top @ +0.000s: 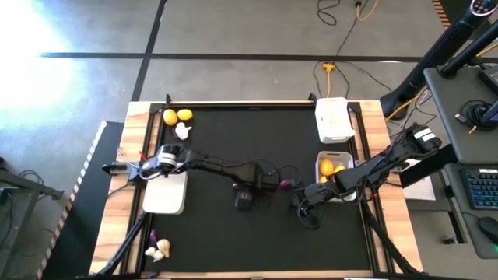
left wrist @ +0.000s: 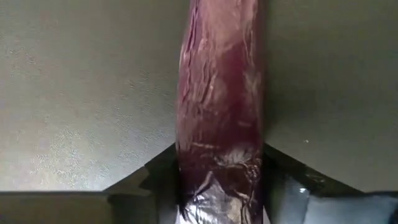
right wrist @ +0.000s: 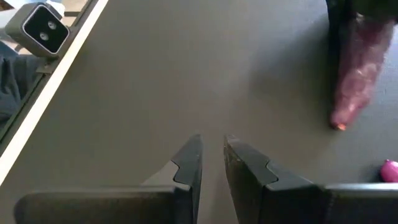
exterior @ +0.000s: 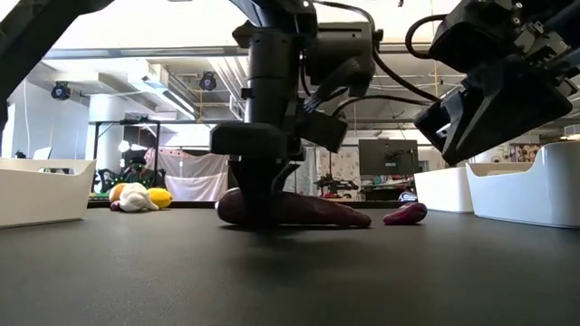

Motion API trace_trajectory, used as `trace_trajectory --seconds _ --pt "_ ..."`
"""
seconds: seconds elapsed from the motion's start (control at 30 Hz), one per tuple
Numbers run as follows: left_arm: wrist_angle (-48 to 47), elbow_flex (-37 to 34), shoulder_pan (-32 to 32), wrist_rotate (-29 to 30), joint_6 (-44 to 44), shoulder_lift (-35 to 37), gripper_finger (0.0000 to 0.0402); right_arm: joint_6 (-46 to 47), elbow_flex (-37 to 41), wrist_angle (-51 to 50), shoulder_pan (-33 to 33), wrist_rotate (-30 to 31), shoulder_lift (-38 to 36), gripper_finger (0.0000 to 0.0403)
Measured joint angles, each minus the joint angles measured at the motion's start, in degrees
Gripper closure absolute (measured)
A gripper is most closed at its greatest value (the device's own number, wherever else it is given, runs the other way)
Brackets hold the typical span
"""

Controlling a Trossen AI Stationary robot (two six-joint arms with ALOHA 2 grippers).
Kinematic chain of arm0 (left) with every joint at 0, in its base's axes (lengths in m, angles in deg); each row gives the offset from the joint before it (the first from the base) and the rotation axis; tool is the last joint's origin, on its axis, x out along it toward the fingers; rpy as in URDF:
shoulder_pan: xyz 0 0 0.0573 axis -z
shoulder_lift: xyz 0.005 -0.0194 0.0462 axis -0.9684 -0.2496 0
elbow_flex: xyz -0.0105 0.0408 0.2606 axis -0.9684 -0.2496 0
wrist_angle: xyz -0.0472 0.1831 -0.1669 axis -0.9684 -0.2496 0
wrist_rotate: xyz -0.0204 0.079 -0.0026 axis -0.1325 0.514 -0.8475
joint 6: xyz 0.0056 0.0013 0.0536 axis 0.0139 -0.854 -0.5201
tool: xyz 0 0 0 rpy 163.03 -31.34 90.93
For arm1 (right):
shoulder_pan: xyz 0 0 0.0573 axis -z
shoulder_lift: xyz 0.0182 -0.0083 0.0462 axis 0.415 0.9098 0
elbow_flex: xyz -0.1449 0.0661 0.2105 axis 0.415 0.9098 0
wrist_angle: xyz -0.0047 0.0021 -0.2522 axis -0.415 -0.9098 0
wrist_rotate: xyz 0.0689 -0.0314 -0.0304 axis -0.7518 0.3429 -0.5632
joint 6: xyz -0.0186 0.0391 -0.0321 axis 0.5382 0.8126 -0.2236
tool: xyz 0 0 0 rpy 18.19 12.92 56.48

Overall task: Sort produce into baskets
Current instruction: Put the eggplant into the bottom white bin

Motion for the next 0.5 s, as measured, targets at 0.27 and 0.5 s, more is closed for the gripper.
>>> trace_trajectory --seconds 0.27,0.5 --pt "4.6 -8.4 2.8 -3.0 4.0 9.1 0.0276 0.7 0.1 0.0 0.0 0.1 0.0 0.0344" --pt "5.1 -27.5 5.1 1.9 24.3 32.3 0.0269 1.8 0.8 0.0 0.0 0.1 0.0 0.0344"
